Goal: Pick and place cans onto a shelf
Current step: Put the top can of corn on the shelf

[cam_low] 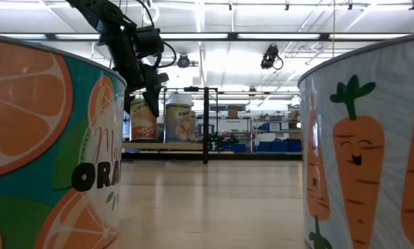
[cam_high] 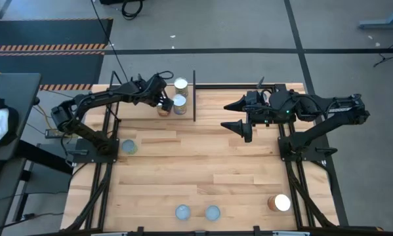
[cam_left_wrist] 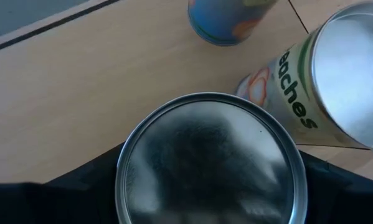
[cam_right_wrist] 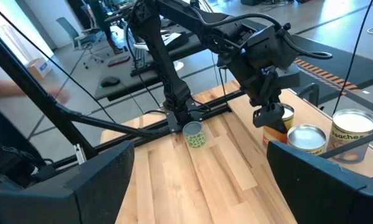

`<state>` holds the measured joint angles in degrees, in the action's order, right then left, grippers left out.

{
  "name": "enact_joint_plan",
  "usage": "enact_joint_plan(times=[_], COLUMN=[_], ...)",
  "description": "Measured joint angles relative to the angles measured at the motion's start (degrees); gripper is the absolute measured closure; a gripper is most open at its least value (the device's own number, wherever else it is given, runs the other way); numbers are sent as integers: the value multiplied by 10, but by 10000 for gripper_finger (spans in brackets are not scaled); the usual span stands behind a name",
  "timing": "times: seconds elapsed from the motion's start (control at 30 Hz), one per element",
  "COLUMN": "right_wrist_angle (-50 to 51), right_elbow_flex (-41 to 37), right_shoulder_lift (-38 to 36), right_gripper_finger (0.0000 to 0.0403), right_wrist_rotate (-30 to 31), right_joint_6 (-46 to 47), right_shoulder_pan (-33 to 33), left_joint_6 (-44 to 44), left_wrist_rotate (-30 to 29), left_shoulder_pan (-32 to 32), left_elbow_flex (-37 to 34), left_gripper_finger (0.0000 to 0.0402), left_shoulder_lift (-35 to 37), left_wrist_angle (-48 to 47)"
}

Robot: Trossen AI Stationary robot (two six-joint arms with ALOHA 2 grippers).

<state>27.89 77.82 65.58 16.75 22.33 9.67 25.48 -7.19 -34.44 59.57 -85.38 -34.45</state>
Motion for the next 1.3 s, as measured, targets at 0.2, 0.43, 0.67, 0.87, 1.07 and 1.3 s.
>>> enact_joint_plan(times=[0.2,0.43,0.67,0.87,1.07,1.3], right_wrist_angle=[0,0,0,0,0,0], right_elbow_flex=[0,0,0,0,0,0], right_shoulder_lift=[0,0,0,0,0,0], right_gripper_finger=[27,27,27,27,27,27], right_wrist_rotate=[0,0,0,0,0,0], right_joint_6=[0,0,0,0,0,0], right_shoulder_pan=[0,0,0,0,0,0], left_joint_6=[-4,-4,12,-12,-20,-14], left_wrist_rotate=[0,-1,-6,-6,-6,-6], left_shoulder_pan=[2,5,6,6,5,5], left_elbow_flex=[0,0,0,0,0,0], left_gripper_finger=[83,83,83,83,83,83], left_shoulder_lift=[0,0,0,0,0,0], left_wrist_angle=[6,-4,-1,1,2,1])
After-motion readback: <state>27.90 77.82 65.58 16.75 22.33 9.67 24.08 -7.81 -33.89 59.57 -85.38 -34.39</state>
